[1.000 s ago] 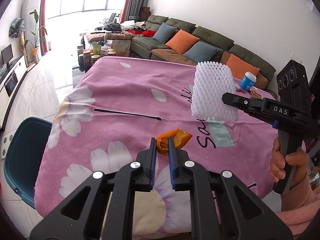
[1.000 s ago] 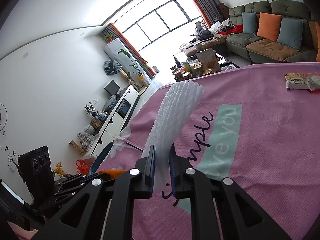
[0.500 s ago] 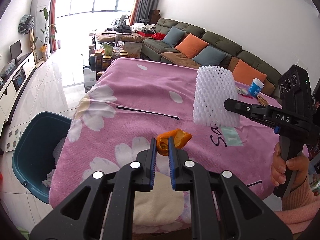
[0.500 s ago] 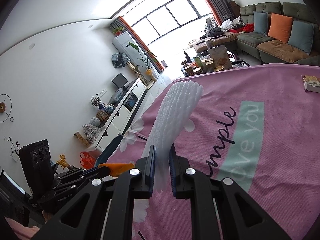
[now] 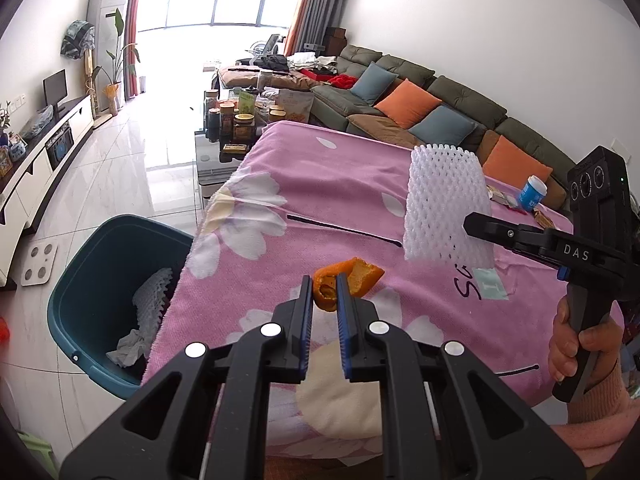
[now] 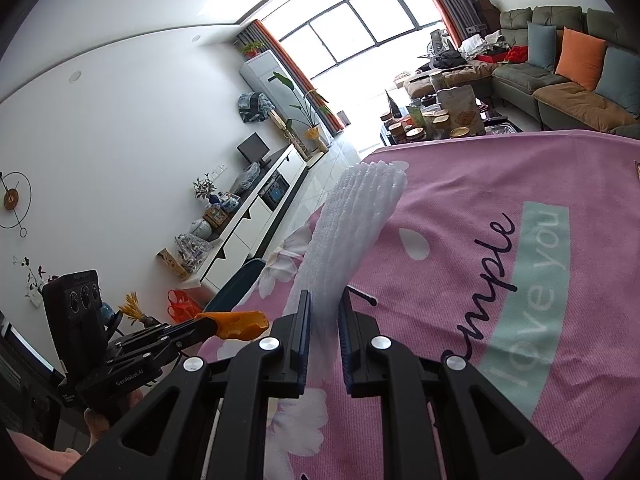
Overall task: Collect trash
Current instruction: 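Lift the peel and foam net and carry both to the teal bin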
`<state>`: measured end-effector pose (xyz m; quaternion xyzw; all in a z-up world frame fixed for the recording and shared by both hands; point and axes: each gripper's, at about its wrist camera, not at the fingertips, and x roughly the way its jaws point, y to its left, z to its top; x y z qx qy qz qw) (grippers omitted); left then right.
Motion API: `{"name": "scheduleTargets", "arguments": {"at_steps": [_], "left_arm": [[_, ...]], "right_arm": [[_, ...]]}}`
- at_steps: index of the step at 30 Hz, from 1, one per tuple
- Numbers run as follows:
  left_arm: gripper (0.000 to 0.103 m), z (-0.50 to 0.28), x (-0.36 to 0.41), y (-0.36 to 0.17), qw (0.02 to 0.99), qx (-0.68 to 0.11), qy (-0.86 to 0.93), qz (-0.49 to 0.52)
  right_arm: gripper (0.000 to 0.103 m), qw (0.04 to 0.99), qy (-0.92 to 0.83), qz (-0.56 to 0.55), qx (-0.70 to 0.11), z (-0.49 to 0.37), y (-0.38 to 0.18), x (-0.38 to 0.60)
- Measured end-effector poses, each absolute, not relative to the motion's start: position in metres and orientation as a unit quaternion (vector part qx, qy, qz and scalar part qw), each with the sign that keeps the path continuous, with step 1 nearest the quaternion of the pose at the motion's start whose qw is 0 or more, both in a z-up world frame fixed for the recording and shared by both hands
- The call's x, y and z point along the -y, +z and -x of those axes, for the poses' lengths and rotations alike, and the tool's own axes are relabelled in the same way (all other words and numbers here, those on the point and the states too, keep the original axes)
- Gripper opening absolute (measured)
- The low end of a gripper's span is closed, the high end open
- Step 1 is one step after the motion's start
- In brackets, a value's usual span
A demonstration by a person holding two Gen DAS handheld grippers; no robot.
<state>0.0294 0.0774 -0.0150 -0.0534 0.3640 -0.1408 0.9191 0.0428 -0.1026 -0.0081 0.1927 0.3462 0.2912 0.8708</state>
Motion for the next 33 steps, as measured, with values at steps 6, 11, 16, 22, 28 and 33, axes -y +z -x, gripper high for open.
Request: {"name": "scheduleTargets", "arguments": {"at_steps": [6,11,16,22,28,33], "left_arm": [[0.012,-0.028,-0.092,-0.015,0.922,-0.363,-0.126,0.059],[0.012,-0.026,-0.099,-0.014,0.923,-0.36,-0.118,0.063],[0.012,-0.025,-0.104,-0.011,0.925,-0.357,-0.111,0.065],[0.012,-0.023,-0.113,-0.009,0.928,-0.353,-0.1,0.069],[0.012,-0.02,-0.123,-0.006,0.93,-0.35,-0.087,0.072],[0.012,-0.019,-0.131,-0.004,0.932,-0.346,-0.078,0.076]], "right_arm": [[0.012,0.867,0.301,-0.186,-0.35,-0.044,-0.009,0.094],[0.012,0.865,0.31,-0.18,-0.352,-0.046,-0.008,0.086],[0.012,0.862,0.318,-0.175,-0.354,-0.047,-0.007,0.08],[0.012,0.859,0.327,-0.168,-0.358,-0.051,-0.005,0.069],[0.012,0.855,0.339,-0.16,-0.359,-0.054,-0.006,0.061],[0.012,0.851,0.35,-0.153,-0.361,-0.054,-0.005,0.049]]}}
